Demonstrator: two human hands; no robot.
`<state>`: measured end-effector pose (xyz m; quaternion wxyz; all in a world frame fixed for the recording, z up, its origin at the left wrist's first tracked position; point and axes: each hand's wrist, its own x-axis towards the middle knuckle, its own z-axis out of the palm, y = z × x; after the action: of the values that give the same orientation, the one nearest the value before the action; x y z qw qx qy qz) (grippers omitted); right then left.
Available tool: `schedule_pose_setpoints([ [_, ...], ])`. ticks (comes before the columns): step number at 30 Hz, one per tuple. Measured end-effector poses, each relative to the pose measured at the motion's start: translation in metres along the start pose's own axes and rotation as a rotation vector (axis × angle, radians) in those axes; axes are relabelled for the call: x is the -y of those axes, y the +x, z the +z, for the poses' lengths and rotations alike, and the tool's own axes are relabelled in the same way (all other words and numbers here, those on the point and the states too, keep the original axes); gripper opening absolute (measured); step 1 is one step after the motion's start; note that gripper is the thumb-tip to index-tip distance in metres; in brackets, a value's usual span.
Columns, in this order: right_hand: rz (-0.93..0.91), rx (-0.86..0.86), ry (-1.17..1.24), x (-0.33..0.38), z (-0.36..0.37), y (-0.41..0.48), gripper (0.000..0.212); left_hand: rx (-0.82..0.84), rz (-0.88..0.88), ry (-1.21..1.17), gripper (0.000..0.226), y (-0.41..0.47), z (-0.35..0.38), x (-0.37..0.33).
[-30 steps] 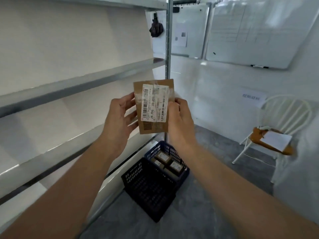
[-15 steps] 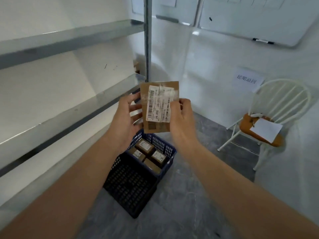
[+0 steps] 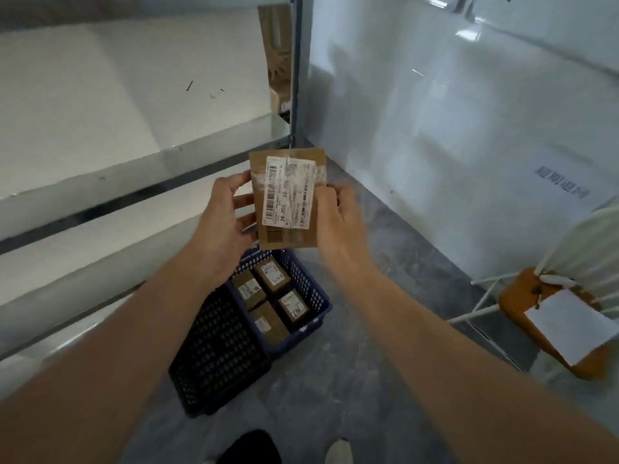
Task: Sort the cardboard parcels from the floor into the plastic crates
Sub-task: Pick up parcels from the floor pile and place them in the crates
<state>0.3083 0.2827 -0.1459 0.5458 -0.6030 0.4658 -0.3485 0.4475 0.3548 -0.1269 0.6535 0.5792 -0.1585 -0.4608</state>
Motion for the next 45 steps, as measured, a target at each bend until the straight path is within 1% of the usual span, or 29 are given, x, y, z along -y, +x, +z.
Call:
schedule_pose_setpoints([
  [3, 0.027, 0.082, -0.031, -0.004, 0.000, 0.030, 0.022, -0.086, -0.017, -0.011, 0.042, 0.017, 0.005, 0.003],
  [8, 0.099, 0.236, 0.009, -0.011, 0.027, 0.080, 0.029, -0.236, -0.016, -0.018, 0.040, 0.060, -0.010, -0.004],
  [17, 0.169, 0.274, -0.031, -0.043, 0.084, 0.154, 0.035, -0.266, -0.141, 0.045, 0.040, 0.131, -0.049, 0.011],
  [18, 0.174, 0.291, -0.039, -0.046, 0.089, 0.162, 0.038, -0.276, -0.151, 0.040, 0.040, 0.138, -0.053, 0.012],
  [20, 0.188, 0.339, -0.067, -0.048, 0.098, 0.175, 0.052, -0.301, -0.163, 0.039, 0.042, 0.151, -0.058, 0.013],
  [21, 0.196, 0.364, -0.074, -0.049, 0.101, 0.181, 0.054, -0.315, -0.167, 0.036, 0.042, 0.157, -0.059, 0.015],
  [25, 0.226, 0.431, -0.105, -0.062, 0.111, 0.223, 0.042, -0.391, -0.198, -0.020, 0.042, 0.190, -0.058, 0.020],
  [27, 0.256, 0.456, -0.097, -0.073, 0.114, 0.249, 0.041, -0.432, -0.214, -0.038, 0.040, 0.208, -0.050, 0.026],
  [30, 0.321, 0.488, -0.096, -0.095, 0.118, 0.289, 0.039, -0.493, -0.227, -0.048, 0.044, 0.240, -0.034, 0.043],
  [34, 0.386, 0.577, -0.097, -0.130, 0.128, 0.330, 0.037, -0.677, -0.256, -0.122, 0.038, 0.283, -0.018, 0.069],
  [35, 0.400, 0.594, -0.118, -0.142, 0.130, 0.339, 0.041, -0.717, -0.268, -0.139, 0.038, 0.294, -0.015, 0.078],
  [36, 0.427, 0.604, -0.135, -0.154, 0.132, 0.348, 0.049, -0.746, -0.282, -0.150, 0.039, 0.304, -0.012, 0.087],
  [38, 0.494, 0.600, -0.152, -0.187, 0.136, 0.367, 0.065, -0.769, -0.308, -0.167, 0.042, 0.322, -0.009, 0.107],
  [39, 0.518, 0.615, -0.157, -0.203, 0.137, 0.376, 0.068, -0.774, -0.327, -0.179, 0.043, 0.330, -0.009, 0.120],
  [40, 0.525, 0.639, -0.161, -0.215, 0.139, 0.384, 0.065, -0.783, -0.345, -0.195, 0.043, 0.337, -0.009, 0.133],
  [42, 0.560, 0.659, -0.195, -0.245, 0.142, 0.395, 0.047, -0.804, -0.375, -0.234, 0.045, 0.351, -0.015, 0.162],
  [43, 0.591, 0.663, -0.198, -0.261, 0.145, 0.397, 0.046, -0.811, -0.393, -0.251, 0.046, 0.357, -0.020, 0.178],
  [45, 0.668, 0.645, -0.215, -0.297, 0.152, 0.395, 0.064, -0.828, -0.432, -0.276, 0.049, 0.369, -0.033, 0.212],
])
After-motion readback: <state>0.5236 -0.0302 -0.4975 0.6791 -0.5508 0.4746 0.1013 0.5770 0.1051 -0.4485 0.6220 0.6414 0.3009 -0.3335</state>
